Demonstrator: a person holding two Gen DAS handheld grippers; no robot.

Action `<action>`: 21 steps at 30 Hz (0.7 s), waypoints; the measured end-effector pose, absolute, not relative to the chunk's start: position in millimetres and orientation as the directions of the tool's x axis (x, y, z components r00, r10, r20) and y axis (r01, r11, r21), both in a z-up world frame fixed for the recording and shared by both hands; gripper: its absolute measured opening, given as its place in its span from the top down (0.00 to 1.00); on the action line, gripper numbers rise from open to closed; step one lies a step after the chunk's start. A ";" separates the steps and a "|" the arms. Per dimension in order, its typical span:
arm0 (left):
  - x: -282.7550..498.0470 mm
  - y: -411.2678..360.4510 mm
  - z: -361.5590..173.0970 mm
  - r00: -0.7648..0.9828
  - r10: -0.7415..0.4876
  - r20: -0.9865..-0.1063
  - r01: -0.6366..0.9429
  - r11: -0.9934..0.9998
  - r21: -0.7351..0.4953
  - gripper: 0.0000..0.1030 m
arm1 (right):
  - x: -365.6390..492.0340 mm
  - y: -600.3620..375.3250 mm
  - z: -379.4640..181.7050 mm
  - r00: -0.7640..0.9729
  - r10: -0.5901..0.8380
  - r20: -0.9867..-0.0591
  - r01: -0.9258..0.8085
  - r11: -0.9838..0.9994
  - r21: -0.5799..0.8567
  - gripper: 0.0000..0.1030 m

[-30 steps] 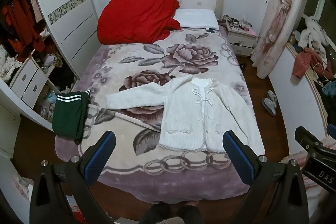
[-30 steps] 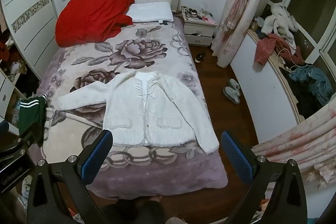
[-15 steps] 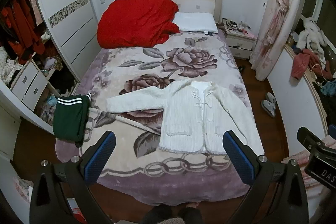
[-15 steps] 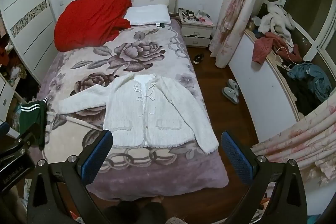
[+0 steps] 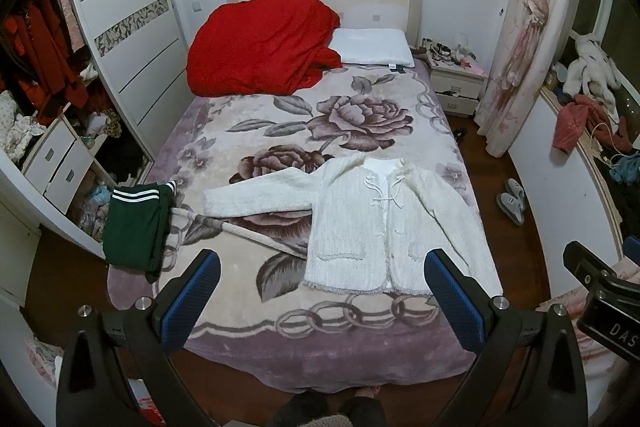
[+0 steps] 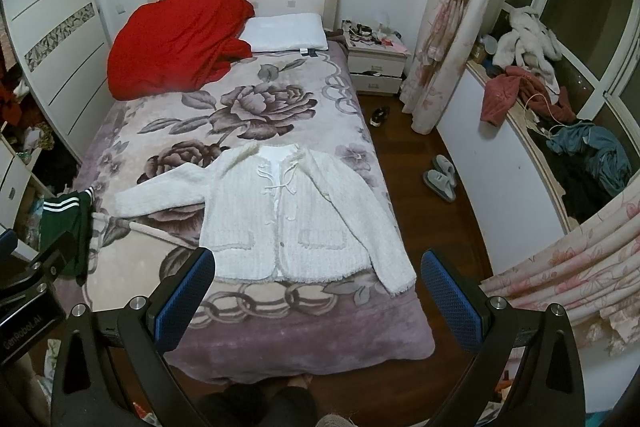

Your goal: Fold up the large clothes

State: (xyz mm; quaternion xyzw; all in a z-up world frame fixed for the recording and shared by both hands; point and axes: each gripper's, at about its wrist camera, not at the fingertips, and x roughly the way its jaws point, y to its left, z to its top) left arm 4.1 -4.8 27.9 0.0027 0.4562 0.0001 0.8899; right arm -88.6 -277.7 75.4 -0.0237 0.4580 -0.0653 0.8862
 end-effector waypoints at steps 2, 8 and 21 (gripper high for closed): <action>3.5 -5.3 28.3 0.586 0.003 -0.811 0.002 1.000 0.005 0.00 | -88.9 -278.1 71.6 0.574 -0.138 -0.807 0.095 0.990 -0.102 0.00; 3.6 -6.5 29.1 0.588 0.002 -0.809 0.004 1.000 0.005 0.00 | -89.6 -277.2 74.8 0.576 -0.140 -0.805 0.097 0.990 -0.102 0.00; 0.2 -5.5 29.2 0.592 0.003 -0.806 0.001 1.000 0.004 0.00 | -90.4 -275.4 81.1 0.579 -0.135 -0.804 0.094 0.991 -0.099 0.00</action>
